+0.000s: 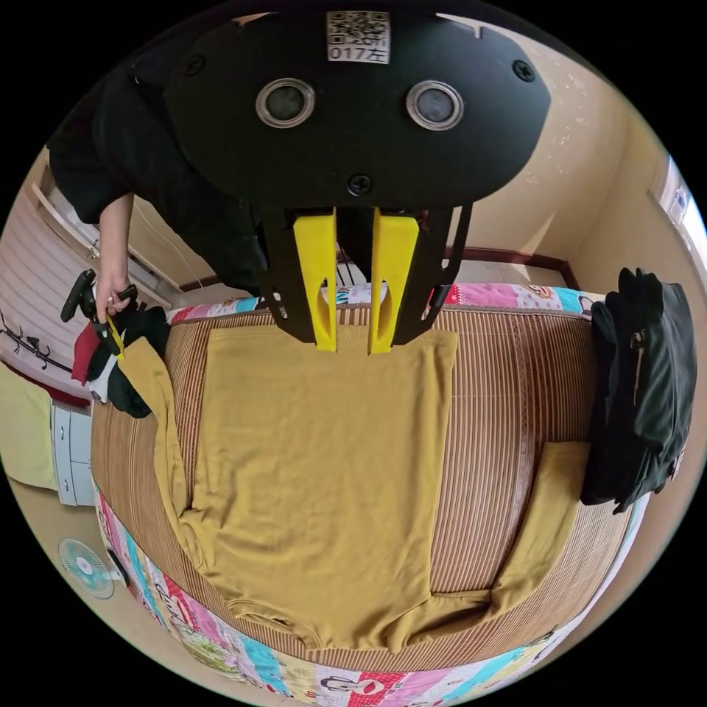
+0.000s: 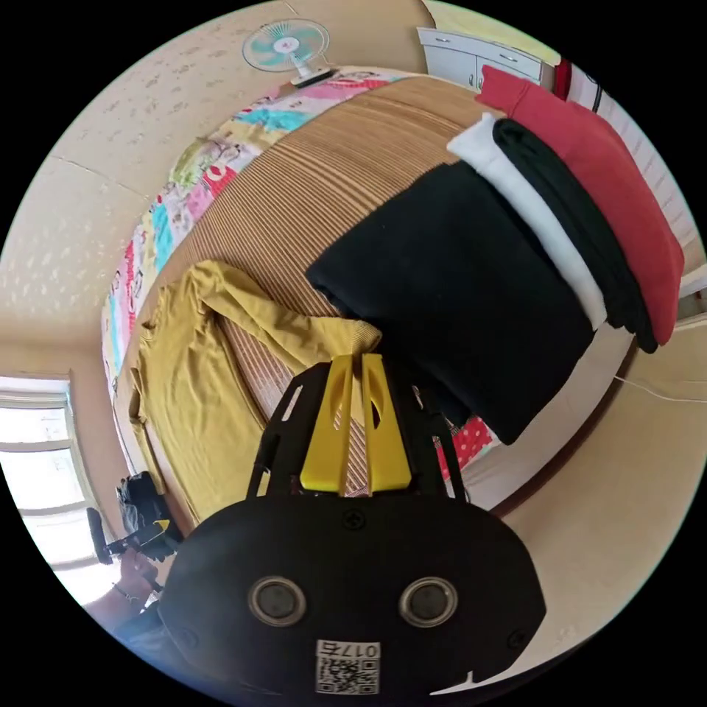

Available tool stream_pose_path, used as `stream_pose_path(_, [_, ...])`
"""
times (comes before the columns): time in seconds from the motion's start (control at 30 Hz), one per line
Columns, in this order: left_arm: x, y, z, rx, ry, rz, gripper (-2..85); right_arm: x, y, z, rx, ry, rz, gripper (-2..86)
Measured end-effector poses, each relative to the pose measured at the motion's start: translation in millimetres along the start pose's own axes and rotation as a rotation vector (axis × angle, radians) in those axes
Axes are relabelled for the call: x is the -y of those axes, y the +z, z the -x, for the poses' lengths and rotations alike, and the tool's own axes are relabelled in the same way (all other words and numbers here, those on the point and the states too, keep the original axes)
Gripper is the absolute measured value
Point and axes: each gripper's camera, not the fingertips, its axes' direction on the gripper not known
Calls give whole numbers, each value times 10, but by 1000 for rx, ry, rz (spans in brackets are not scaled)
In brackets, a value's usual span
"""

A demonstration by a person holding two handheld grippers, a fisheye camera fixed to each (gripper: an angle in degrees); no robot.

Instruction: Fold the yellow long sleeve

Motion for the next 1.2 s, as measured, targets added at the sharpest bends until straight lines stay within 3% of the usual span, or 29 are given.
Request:
stream_pose_path(0.13, [73, -3, -50, 30, 27, -10, 71, 193, -610, -325, 5, 16, -144, 29])
stream_pose_path(0.43, [163, 103, -106, 6, -2, 5, 72, 467, -206, -1571, -18, 314, -87, 30])
stream_pose_path(0.63, [223, 73, -158, -34, -23, -11, 69, -189, -361, -1863, 273, 406, -197, 70])
stream_pose_path(0.83, [265, 87, -106, -43, -69, -2, 62, -469, 6, -2126, 509, 596, -148, 85])
stream_pose_path(0.93, [251, 90, -59, -91, -120, -12, 75, -476, 226, -2218, 474, 772, -28, 101])
stream_pose_path(1.2, [184, 178, -39, -130, -175, 22, 78, -329, 342, -2334, 454, 783, -67, 83])
